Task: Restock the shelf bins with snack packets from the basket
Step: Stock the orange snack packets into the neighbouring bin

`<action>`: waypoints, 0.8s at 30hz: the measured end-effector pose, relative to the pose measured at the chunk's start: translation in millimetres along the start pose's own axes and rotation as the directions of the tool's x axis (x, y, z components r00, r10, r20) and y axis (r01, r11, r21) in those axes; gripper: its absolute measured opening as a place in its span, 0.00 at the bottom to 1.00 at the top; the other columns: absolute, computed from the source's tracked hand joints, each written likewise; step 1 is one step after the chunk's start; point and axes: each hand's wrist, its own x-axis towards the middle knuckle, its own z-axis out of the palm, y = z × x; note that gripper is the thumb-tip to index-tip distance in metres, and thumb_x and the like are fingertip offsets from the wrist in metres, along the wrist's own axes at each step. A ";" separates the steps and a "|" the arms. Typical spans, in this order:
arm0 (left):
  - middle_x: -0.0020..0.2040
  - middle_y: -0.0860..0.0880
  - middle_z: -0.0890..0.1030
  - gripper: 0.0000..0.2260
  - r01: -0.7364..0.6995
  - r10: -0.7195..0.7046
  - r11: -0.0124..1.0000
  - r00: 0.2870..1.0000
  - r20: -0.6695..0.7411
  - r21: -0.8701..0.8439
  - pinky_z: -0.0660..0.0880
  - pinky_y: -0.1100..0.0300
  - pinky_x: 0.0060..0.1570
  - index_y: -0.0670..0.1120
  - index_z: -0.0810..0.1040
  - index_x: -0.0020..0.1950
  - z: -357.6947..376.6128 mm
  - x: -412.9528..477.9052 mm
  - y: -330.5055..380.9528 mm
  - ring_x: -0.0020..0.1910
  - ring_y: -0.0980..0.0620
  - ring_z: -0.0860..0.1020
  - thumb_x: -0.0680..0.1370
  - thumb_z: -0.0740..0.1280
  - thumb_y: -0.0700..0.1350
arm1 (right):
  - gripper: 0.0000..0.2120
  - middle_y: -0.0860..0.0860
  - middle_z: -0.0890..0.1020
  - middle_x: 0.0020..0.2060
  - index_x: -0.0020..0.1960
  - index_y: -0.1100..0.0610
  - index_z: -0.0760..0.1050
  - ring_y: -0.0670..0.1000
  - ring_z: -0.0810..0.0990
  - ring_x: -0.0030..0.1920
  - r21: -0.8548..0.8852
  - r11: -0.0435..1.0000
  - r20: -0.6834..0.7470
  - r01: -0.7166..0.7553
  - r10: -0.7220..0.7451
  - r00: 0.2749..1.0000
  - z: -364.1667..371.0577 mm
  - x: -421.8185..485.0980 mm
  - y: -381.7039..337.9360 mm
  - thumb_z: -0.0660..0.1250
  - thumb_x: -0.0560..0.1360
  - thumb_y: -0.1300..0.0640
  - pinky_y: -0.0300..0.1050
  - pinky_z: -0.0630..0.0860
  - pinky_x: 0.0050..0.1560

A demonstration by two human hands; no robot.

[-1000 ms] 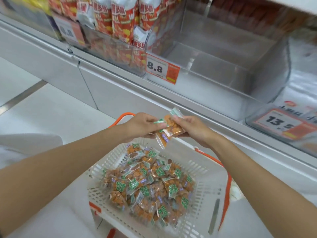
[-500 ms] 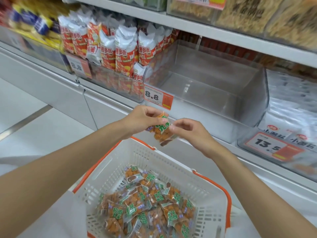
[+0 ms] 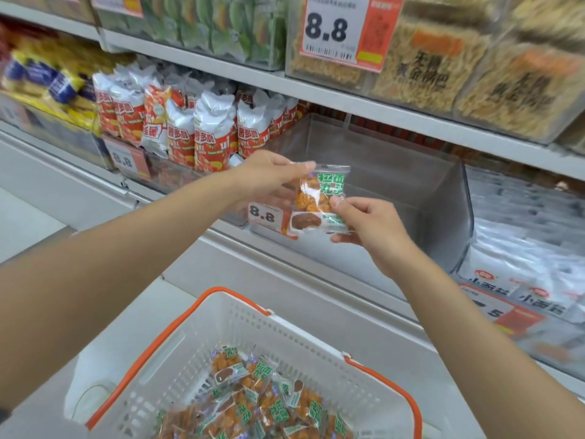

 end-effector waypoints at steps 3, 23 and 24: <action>0.51 0.48 0.85 0.16 -0.054 0.053 0.997 0.999 -0.008 -0.053 0.81 0.59 0.49 0.45 0.79 0.58 -3.2 23.0 12.8 0.49 0.52 0.84 0.74 0.73 0.51 | 0.15 0.63 0.79 0.38 0.47 0.67 0.82 0.51 0.75 0.39 -0.022 0.999 -0.064 0.035 -0.036 0.997 -8.9 25.9 -8.9 0.69 0.77 0.53 0.42 0.77 0.39; 0.61 0.47 0.80 0.25 -0.127 0.185 0.952 0.963 -0.194 0.277 0.73 0.58 0.58 0.43 0.62 0.76 30.4 202.1 -44.0 0.59 0.50 0.77 0.81 0.64 0.43 | 0.16 0.56 0.80 0.36 0.30 0.54 0.72 0.58 0.81 0.42 -0.214 0.963 -0.336 -0.166 0.087 0.938 -4.5 235.1 80.3 0.77 0.69 0.59 0.53 0.80 0.49; 0.62 0.47 0.79 0.26 -0.125 0.182 0.948 0.967 -0.177 0.292 0.73 0.54 0.61 0.44 0.57 0.78 30.2 203.4 -46.8 0.61 0.50 0.76 0.82 0.62 0.44 | 0.15 0.57 0.82 0.38 0.30 0.52 0.73 0.59 0.82 0.43 -0.213 0.962 -0.348 -0.168 0.086 0.934 -2.9 239.7 85.5 0.76 0.70 0.58 0.55 0.80 0.50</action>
